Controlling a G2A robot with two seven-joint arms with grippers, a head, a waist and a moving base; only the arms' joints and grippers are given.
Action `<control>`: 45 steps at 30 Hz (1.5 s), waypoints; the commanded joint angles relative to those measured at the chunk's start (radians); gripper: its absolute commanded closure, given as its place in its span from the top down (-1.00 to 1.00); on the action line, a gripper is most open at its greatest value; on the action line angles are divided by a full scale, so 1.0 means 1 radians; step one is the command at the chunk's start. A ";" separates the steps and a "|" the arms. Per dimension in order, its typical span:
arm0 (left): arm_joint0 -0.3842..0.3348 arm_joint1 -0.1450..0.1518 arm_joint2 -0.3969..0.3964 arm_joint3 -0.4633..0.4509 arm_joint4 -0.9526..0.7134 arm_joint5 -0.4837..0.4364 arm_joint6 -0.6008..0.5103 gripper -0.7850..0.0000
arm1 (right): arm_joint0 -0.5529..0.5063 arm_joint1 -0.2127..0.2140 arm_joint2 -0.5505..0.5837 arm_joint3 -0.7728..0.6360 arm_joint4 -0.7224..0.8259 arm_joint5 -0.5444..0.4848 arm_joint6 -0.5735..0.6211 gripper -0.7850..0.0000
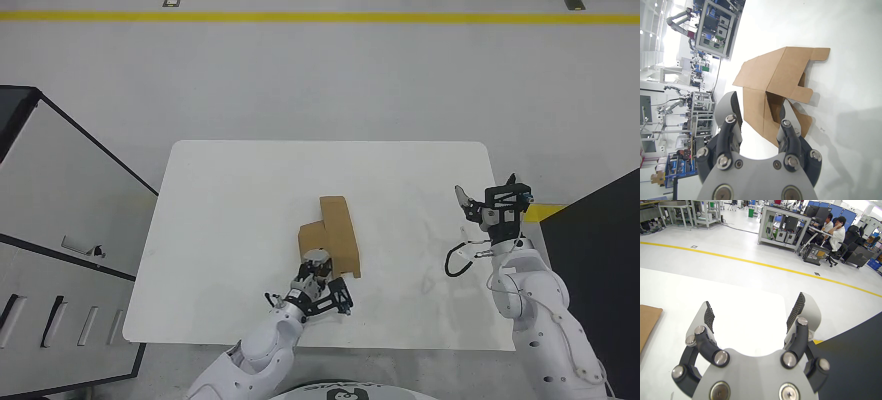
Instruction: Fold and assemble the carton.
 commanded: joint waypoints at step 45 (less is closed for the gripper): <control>-0.013 -0.025 -0.025 0.082 -0.069 0.071 -0.015 -0.40 | 0.000 0.000 0.000 0.000 0.000 0.000 0.000 1.00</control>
